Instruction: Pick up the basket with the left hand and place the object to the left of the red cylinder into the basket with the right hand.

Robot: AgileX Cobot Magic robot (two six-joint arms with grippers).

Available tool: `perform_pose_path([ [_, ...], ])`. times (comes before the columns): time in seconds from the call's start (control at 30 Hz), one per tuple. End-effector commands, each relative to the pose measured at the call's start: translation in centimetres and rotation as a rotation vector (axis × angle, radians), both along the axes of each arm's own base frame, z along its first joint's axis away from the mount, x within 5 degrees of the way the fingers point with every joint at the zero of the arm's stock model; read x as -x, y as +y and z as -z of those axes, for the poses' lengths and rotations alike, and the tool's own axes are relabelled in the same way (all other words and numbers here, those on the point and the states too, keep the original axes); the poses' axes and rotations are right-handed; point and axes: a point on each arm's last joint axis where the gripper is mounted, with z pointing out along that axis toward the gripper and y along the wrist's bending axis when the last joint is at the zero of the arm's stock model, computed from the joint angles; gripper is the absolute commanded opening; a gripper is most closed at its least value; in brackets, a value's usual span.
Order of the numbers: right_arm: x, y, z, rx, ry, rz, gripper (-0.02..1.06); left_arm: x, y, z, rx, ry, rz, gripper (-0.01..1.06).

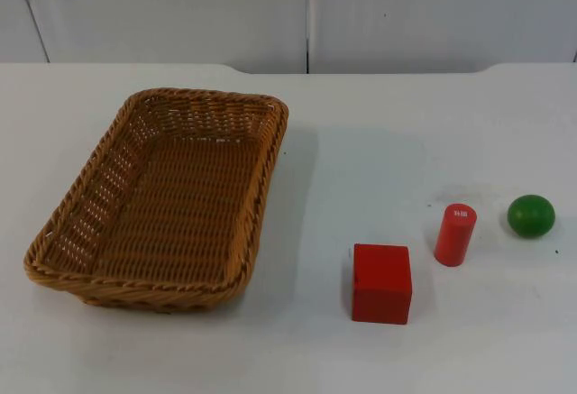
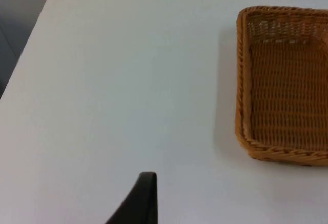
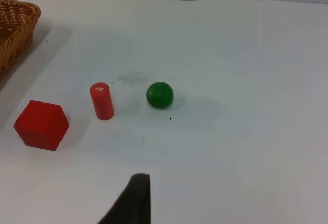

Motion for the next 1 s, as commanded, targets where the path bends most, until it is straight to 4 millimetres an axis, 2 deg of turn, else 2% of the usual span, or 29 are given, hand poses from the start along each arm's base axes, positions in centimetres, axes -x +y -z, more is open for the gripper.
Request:
perform_pose_path([
  [0.0, -0.1, 0.0, 0.1, 0.001, -0.004, -0.002, 1.05, -0.6, -0.4, -0.6, 0.041, -0.036, 0.022, 1.05],
  [0.47, -0.1, 0.0, 0.1, 0.001, -0.004, -0.002, 1.05, -5.8, -2.0, -2.0, 0.14, 0.0, 0.206, 1.05],
  [0.77, -0.1, 0.0, 0.1, 0.001, -0.004, -0.002, 1.05, -9.1, -2.2, -4.3, 0.145, 0.005, 0.239, 1.05],
  [0.97, -0.1, 0.0, 0.1, 0.001, -0.004, -0.002, 1.05, -10.8, -2.3, -4.4, 0.156, 0.04, 0.27, 1.05],
])
